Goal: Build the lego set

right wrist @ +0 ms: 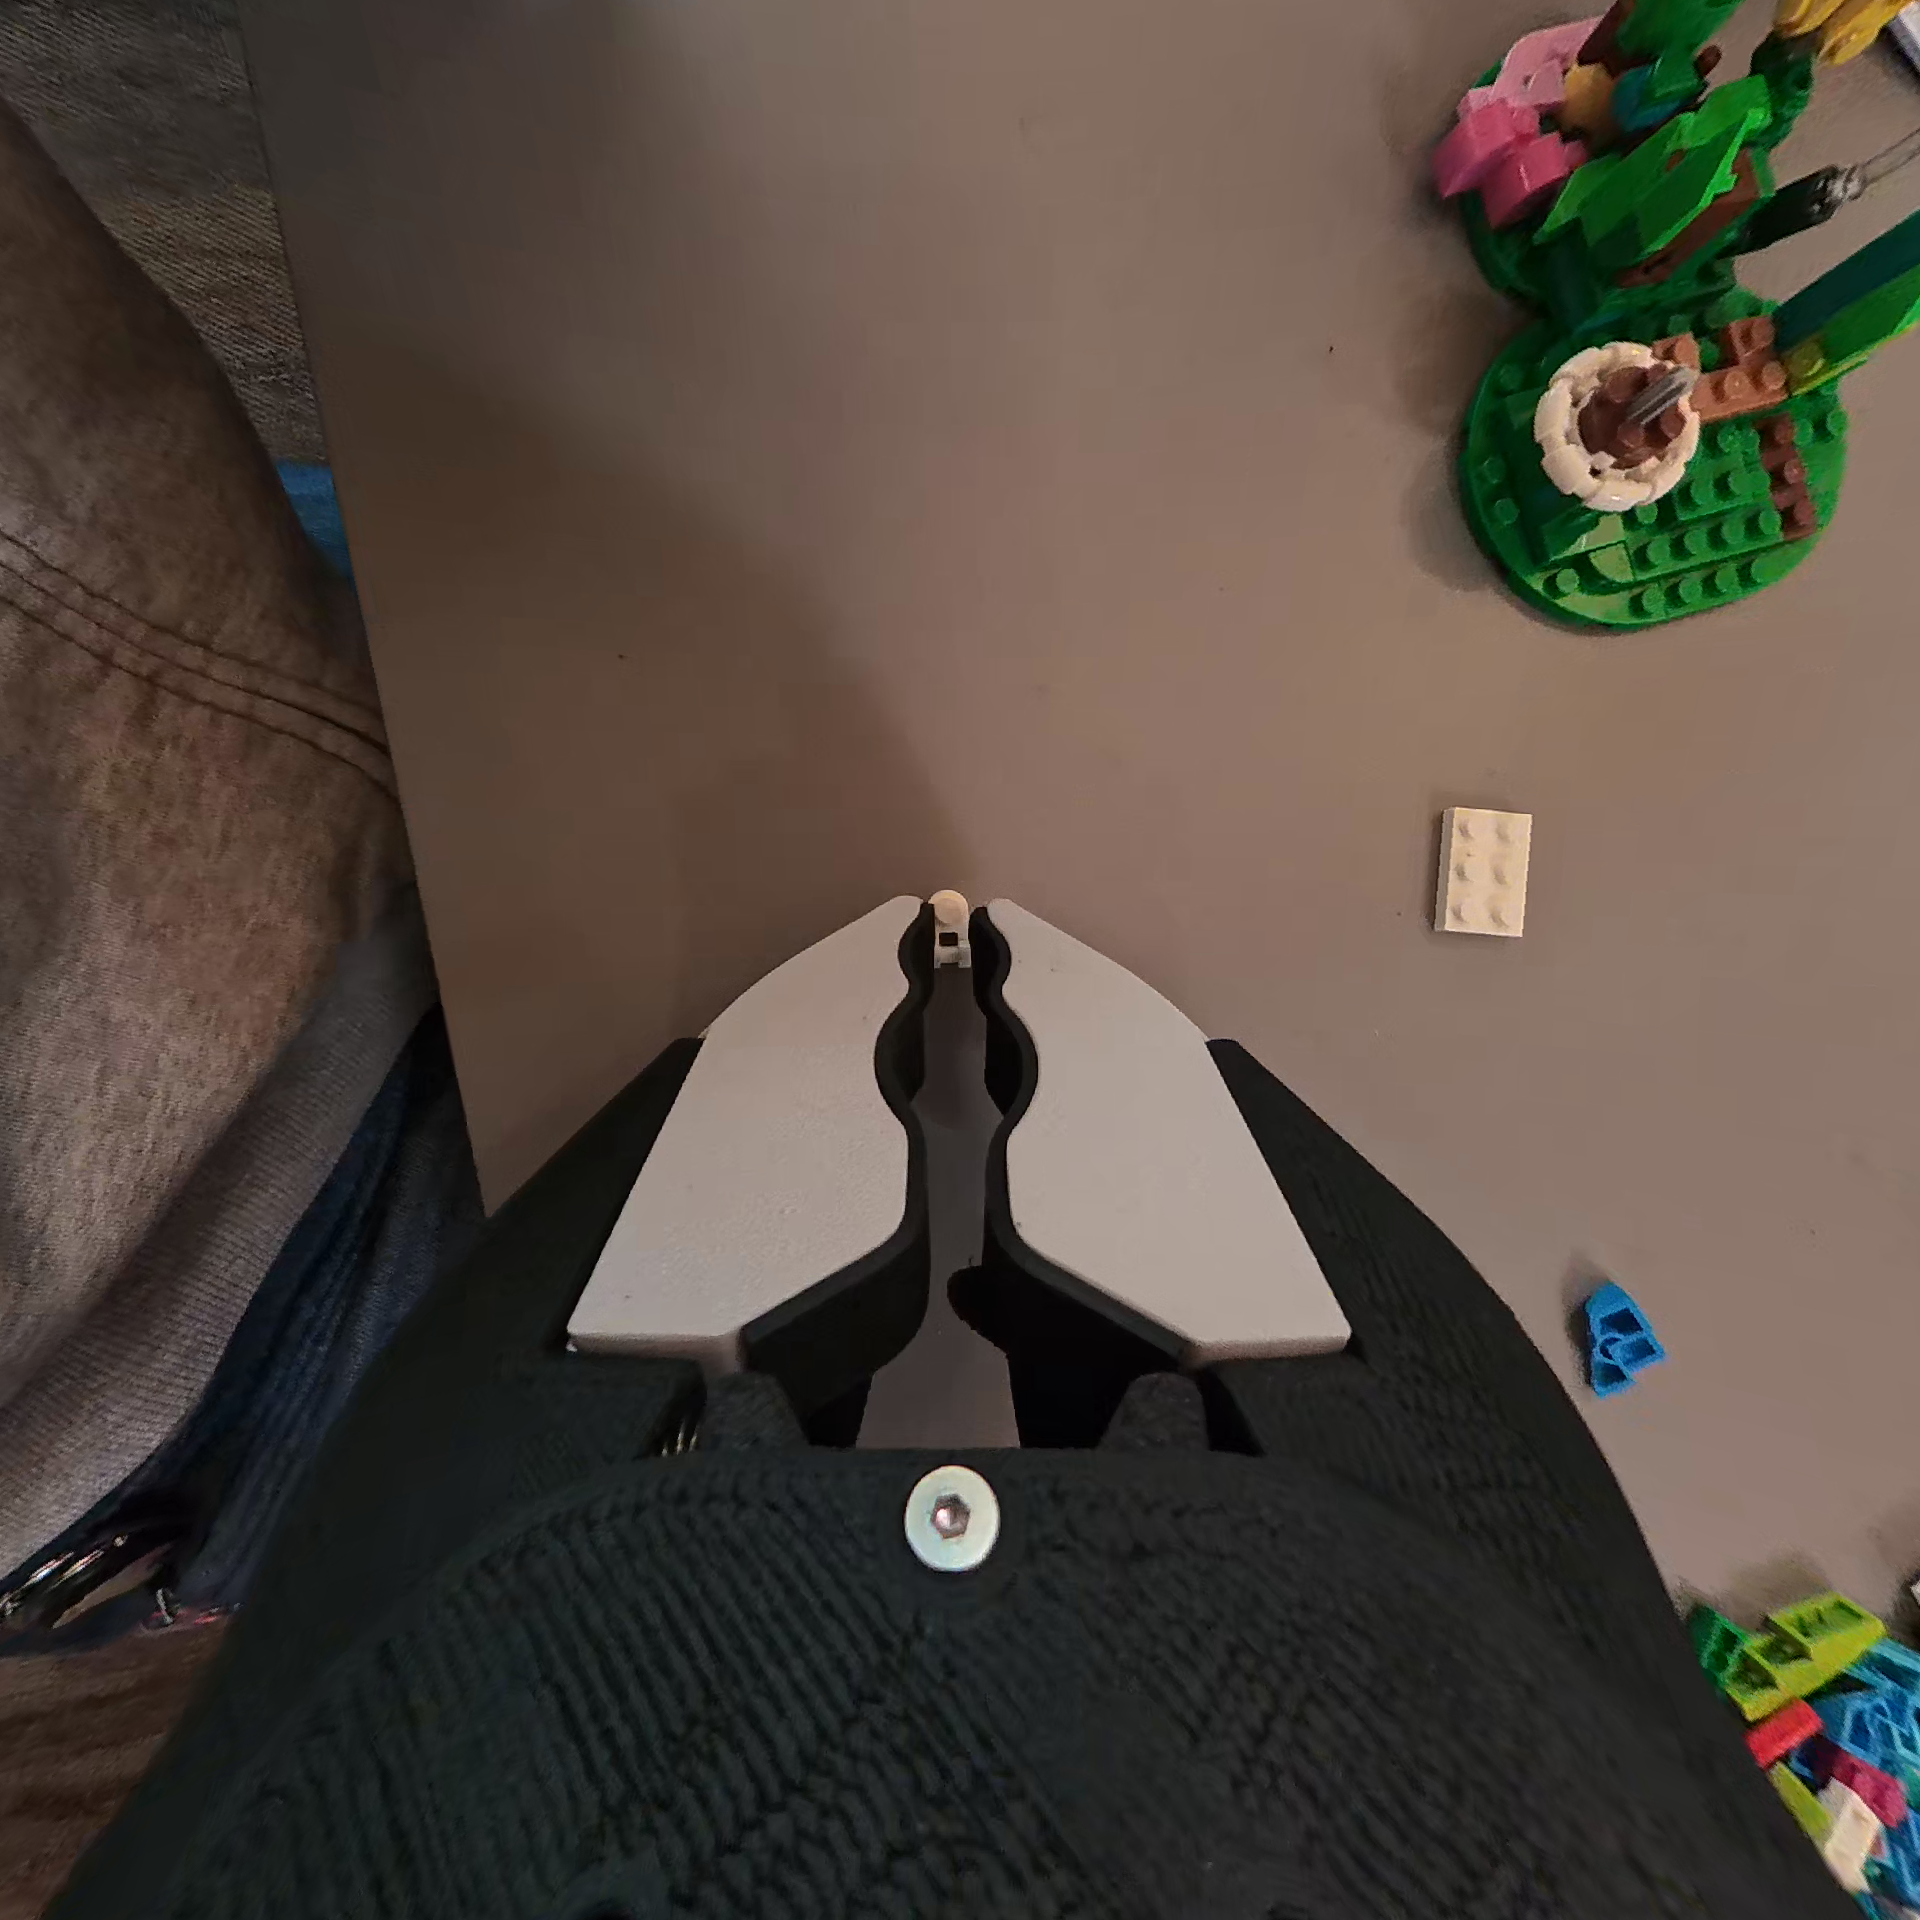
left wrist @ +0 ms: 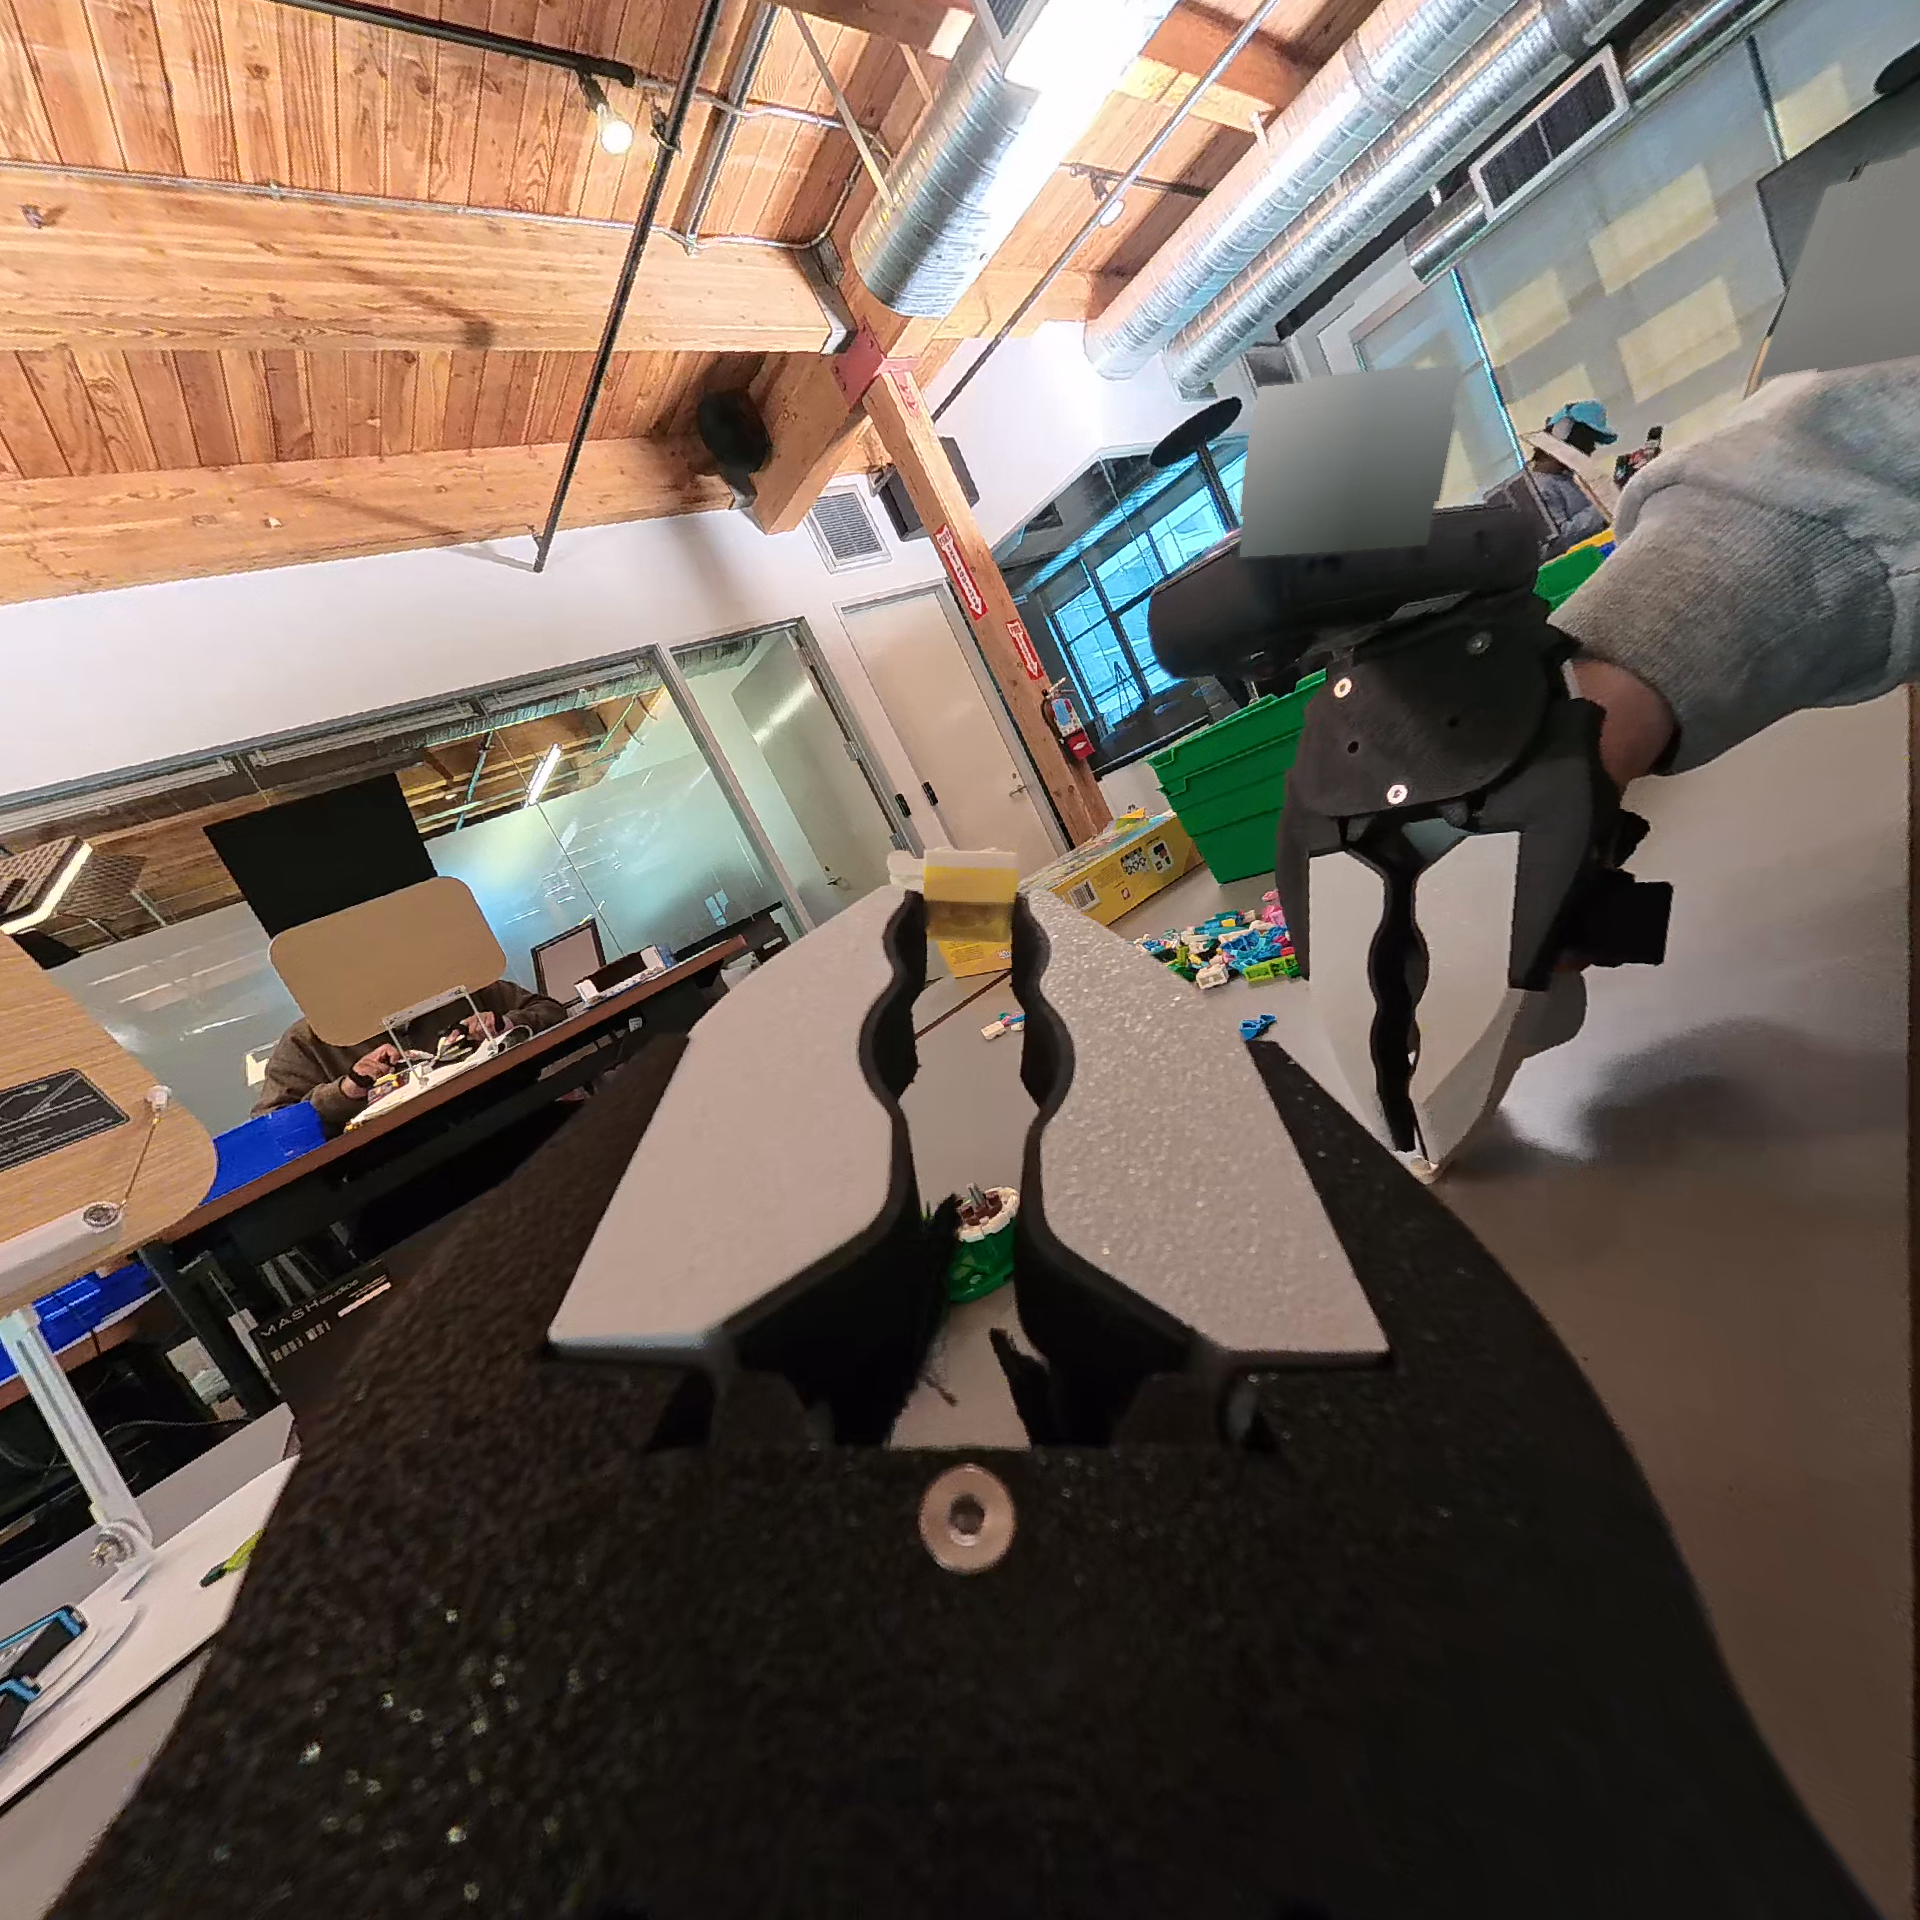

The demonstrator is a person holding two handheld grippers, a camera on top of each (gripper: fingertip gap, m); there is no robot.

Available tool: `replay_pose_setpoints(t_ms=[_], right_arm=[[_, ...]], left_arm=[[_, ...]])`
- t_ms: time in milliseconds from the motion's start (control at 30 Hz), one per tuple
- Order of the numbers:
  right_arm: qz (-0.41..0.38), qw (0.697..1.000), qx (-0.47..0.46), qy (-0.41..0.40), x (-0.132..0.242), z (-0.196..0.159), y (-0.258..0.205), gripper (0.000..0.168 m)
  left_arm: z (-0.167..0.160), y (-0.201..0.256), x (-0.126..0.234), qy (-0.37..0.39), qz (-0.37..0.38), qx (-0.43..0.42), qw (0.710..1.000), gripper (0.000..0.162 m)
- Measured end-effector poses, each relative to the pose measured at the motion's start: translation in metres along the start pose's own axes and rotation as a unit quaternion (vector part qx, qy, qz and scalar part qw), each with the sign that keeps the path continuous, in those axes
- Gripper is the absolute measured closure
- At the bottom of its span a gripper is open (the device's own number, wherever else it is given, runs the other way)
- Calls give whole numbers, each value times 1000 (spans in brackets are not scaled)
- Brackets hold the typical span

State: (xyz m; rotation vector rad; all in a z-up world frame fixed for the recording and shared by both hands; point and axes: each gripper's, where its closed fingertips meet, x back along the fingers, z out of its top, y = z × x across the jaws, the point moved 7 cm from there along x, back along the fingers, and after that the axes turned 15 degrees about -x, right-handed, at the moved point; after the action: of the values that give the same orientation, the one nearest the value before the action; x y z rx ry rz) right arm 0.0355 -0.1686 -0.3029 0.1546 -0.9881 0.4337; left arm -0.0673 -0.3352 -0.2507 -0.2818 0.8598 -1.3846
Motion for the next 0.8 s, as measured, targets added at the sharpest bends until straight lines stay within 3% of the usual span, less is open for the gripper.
replay_pose_setpoints(t_ms=[33,800], right_arm=[[2,1000,-2,-1,0,0,0,163],[-3,1000,-5,-5,1,0,6,158]], left_arm=[[0,0,0,0,0,0,1000,146],[0,0,0,1,-7,2,1000,146]])
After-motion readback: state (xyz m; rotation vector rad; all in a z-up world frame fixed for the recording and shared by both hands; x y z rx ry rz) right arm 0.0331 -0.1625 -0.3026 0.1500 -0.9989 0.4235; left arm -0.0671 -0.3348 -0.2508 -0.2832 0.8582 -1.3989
